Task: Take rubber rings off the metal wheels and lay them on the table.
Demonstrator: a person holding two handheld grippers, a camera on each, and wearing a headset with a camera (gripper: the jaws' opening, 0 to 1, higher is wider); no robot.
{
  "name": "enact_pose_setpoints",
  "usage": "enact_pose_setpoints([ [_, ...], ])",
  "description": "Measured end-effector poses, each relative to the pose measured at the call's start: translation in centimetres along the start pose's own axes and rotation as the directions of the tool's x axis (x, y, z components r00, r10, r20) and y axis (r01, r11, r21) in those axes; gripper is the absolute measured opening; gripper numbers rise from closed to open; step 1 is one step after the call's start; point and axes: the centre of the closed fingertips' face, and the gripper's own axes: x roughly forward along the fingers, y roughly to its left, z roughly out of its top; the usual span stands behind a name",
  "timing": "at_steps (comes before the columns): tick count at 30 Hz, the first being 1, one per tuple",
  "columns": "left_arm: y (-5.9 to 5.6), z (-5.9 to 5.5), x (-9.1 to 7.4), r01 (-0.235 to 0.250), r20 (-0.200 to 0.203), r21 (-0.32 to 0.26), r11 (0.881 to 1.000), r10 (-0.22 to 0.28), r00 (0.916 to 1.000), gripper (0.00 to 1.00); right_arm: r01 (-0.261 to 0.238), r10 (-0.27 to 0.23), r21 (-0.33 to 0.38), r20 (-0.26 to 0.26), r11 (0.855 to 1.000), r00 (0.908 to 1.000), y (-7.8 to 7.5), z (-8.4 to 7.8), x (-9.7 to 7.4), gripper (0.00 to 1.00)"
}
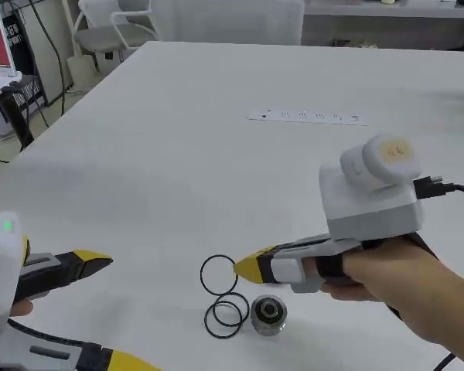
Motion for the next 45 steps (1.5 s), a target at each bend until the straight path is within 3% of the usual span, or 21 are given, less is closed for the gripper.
enact_pose_setpoints([
  [14, -0.5, 0.2, 0.1, 0.026, 0.002, 0.022, 0.999, -0.026, 0.9997, 0.99, 0.029, -0.034, -0.046, -0.111, 0.998, 0.9932, -0.8, -3.1, 1.9, 0.00],
  [17, -0.7, 0.1, 0.1, 0.034, -0.002, 0.027, 0.999, -0.034, 0.9994, 0.99, 0.062, -0.072, -0.089, -0.121, 0.994, 0.9900, -1.4, -3.3, 2.1, 0.00],
  [21, -0.7, 0.0, 0.2, 0.037, -0.009, 0.027, 0.999, -0.037, 0.9993, 0.99, 0.072, -0.086, -0.112, -0.123, 0.991, 0.9887, -1.8, -3.4, 2.1, 0.00],
  [28, -0.7, -0.1, 0.2, 0.039, -0.012, 0.021, 0.999, -0.039, 0.9992, 0.99, 0.104, -0.119, -0.139, -0.105, 0.985, 0.9873, -2.5, -2.9, 1.9, 0.04],
  [34, -0.9, -0.1, 0.3, 0.050, -0.018, 0.030, 0.998, -0.049, 0.9986, 0.99, 0.078, -0.086, -0.107, -0.065, 0.991, 0.9942, -2.2, -1.6, 1.3, 0.05],
  [45, -1.0, -0.3, 0.3, 0.057, -0.032, 0.034, 0.998, -0.056, 0.9979, 0.99, 0.110, -0.111, -0.174, 0.003, 0.979, 0.9938, -2.6, 0.9, -0.6, 0.11],
])
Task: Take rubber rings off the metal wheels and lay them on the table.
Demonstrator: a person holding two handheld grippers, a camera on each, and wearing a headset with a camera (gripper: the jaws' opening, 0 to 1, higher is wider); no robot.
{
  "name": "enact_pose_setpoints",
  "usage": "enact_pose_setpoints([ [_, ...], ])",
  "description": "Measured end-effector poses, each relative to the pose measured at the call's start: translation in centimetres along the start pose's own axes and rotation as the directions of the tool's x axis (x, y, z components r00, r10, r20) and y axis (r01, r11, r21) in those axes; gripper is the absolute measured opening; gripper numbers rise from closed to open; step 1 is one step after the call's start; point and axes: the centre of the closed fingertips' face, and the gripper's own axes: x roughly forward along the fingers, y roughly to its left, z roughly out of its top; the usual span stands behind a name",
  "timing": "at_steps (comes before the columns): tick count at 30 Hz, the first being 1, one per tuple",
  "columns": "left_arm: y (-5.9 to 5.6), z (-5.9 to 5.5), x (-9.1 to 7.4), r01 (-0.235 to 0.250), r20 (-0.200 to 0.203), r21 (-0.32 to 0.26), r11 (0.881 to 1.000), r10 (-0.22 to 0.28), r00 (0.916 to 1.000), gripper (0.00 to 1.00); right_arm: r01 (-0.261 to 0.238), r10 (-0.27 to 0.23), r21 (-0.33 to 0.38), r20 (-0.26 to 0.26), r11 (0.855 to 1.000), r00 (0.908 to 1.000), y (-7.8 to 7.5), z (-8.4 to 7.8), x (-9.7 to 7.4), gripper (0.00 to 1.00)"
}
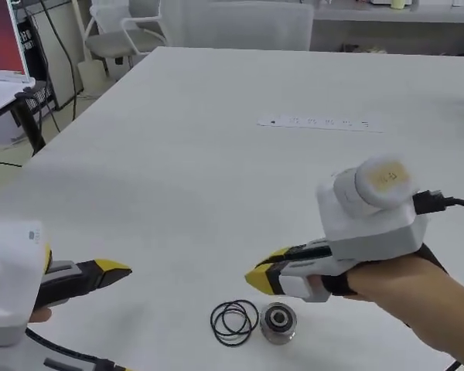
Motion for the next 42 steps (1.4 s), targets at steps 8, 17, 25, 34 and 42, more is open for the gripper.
enact_pose_setpoints([
  [8, 0.0, 0.0, -0.1, 0.005, -0.021, 0.036, 0.999, -0.004, 0.9998, 0.97, -0.006, 0.009, -0.058, 0.053, 0.998, 0.9986, -0.4, 1.1, -1.2, 0.18],
  [17, 0.5, 1.3, -1.0, -0.018, 0.014, 0.044, 0.999, 0.018, 0.9997, 0.95, -0.019, 0.026, -0.101, 0.070, 0.995, 0.9972, -1.2, 0.9, -2.7, 0.27],
  [25, 1.4, 4.4, -1.7, -0.063, 0.038, 0.109, 0.992, 0.059, 0.9975, 0.90, 0.031, -0.025, -0.115, 0.055, 0.993, 0.9982, -3.4, -0.4, -3.3, 0.27],
  [34, 1.4, 7.7, -1.1, -0.041, 0.018, 0.235, 0.971, 0.038, 0.9991, 0.86, 0.069, -0.068, -0.098, 0.012, 0.993, 0.9976, -5.3, -2.5, -3.4, 0.28],
  [42, 1.4, 10.6, 0.4, -0.014, 0.022, 0.312, 0.950, 0.007, 0.9997, 0.83, 0.079, -0.081, -0.082, -0.016, 0.994, 0.9966, -6.1, -3.9, -3.2, 0.30],
])
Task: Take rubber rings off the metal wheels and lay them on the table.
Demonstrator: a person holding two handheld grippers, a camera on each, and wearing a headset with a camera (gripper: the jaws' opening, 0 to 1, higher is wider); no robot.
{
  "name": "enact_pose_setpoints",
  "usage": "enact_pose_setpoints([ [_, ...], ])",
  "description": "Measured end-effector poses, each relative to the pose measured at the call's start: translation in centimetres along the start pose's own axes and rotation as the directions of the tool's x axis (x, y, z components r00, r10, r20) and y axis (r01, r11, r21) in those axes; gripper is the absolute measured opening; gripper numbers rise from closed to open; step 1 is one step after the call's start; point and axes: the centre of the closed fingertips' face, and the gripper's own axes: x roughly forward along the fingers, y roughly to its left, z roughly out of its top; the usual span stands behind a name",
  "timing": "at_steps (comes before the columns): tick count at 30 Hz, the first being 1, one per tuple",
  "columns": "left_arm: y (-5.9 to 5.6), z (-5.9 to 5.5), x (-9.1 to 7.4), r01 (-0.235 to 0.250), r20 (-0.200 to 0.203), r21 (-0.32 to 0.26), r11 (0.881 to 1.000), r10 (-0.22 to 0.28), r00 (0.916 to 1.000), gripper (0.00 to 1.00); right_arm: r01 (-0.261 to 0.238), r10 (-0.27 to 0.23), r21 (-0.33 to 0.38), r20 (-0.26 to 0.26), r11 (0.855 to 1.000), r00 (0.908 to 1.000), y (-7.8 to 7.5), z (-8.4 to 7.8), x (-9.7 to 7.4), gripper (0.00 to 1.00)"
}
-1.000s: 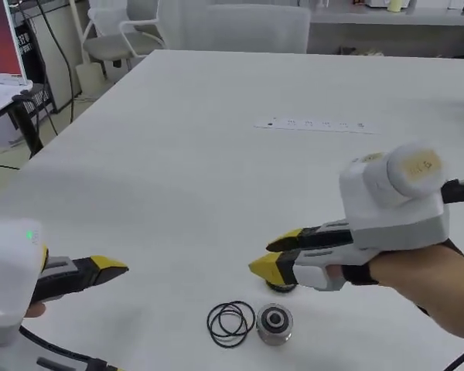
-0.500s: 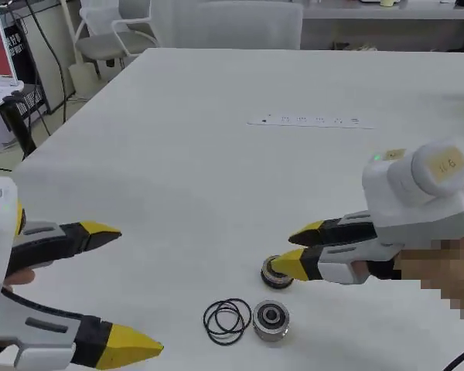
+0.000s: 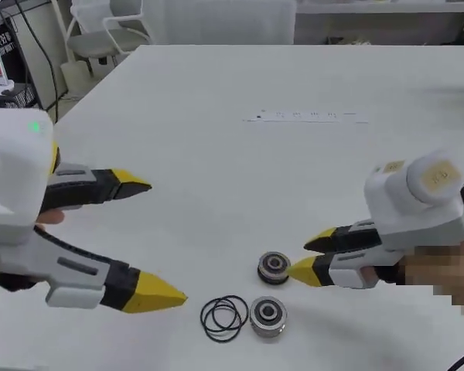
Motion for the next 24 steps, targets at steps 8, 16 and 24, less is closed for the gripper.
enact_pose_setpoints([
  [8, 0.3, 2.8, 2.4, 0.035, 0.046, 0.061, 0.998, -0.037, 0.9982, 0.81, 0.002, -0.003, -0.033, -0.042, 0.999, 0.9991, 0.2, -1.4, 0.9, 0.30],
  [16, 0.6, 4.9, 4.8, 0.055, 0.091, 0.097, 0.994, -0.064, 0.9938, 0.75, 0.003, -0.004, -0.041, -0.040, 0.999, 0.9992, 0.1, -1.9, 1.5, 0.28],
  [24, 0.1, 6.0, 8.1, 0.098, 0.132, 0.091, 0.991, -0.109, 0.9852, 0.70, 0.004, -0.005, -0.038, -0.036, 0.999, 0.9993, 0.2, -1.7, 1.8, 0.27],
])
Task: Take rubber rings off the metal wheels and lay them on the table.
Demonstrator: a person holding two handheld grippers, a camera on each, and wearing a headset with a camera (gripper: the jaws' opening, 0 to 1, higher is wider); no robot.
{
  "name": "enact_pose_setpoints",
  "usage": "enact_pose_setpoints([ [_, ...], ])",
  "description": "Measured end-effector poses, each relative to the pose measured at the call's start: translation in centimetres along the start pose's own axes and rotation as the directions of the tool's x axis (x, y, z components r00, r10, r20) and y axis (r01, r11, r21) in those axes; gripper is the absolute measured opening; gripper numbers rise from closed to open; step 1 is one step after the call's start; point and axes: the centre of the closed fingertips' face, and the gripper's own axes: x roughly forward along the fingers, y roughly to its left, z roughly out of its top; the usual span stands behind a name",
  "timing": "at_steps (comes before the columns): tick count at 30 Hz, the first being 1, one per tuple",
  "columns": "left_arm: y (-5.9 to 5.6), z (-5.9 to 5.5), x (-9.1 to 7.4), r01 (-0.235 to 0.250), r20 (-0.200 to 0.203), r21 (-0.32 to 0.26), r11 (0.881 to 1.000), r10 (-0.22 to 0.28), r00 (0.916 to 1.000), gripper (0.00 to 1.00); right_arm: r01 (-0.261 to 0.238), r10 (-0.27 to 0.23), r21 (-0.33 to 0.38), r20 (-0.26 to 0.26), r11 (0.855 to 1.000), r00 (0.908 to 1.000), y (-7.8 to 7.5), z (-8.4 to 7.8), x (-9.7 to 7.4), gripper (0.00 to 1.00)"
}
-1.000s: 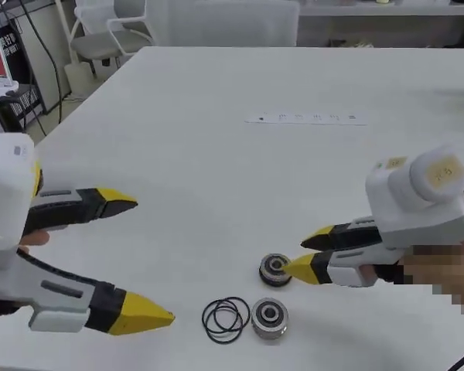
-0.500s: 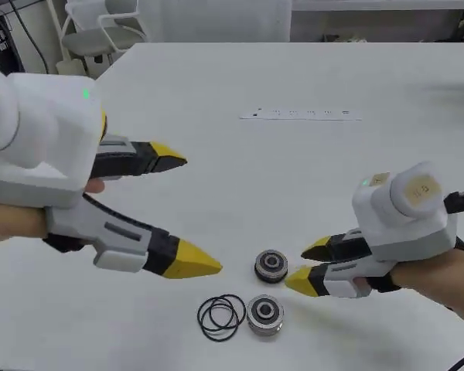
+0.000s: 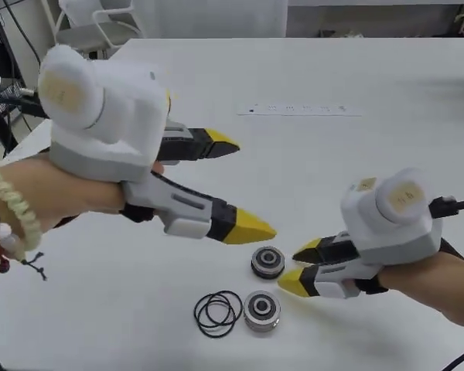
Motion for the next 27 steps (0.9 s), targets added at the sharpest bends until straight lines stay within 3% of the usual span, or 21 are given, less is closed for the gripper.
enact_pose_setpoints([
  [6, -0.1, -1.5, 2.6, 0.007, -0.025, 0.009, 1.000, -0.007, 0.9997, 0.62, 0.004, -0.004, 0.006, 0.001, 1.000, 1.0000, 0.0, 0.0, 0.1, 0.26],
  [12, -0.7, -4.9, 4.7, 0.029, -0.101, 0.029, 0.999, -0.026, 0.9946, 0.56, 0.005, -0.005, 0.022, 0.008, 1.000, 1.0000, -0.2, 0.1, 0.1, 0.26],
  [20, -0.4, -8.0, 5.5, 0.005, -0.130, -0.021, 1.000, -0.008, 0.9914, 0.40, -0.002, 0.002, 0.018, 0.002, 1.000, 1.0000, 0.1, 0.0, 0.3, 0.25],
  [22, -0.5, -8.5, 5.5, -0.004, -0.133, -0.028, 1.000, 0.000, 0.9912, 0.36, -0.004, 0.004, 0.021, 0.005, 1.000, 1.0000, 0.1, 0.0, 0.3, 0.25],
  [24, -0.5, -8.8, 5.6, -0.026, -0.112, -0.074, 0.997, 0.018, 0.9935, 0.28, -0.005, 0.004, 0.022, 0.005, 1.000, 1.0000, 0.1, 0.0, 0.3, 0.25],
  [27, -0.9, -9.3, 5.8, -0.024, -0.111, -0.077, 0.997, 0.015, 0.9937, 0.23, -0.004, 0.004, 0.019, 0.004, 1.000, 1.0000, 0.2, 0.0, 0.4, 0.25],
])
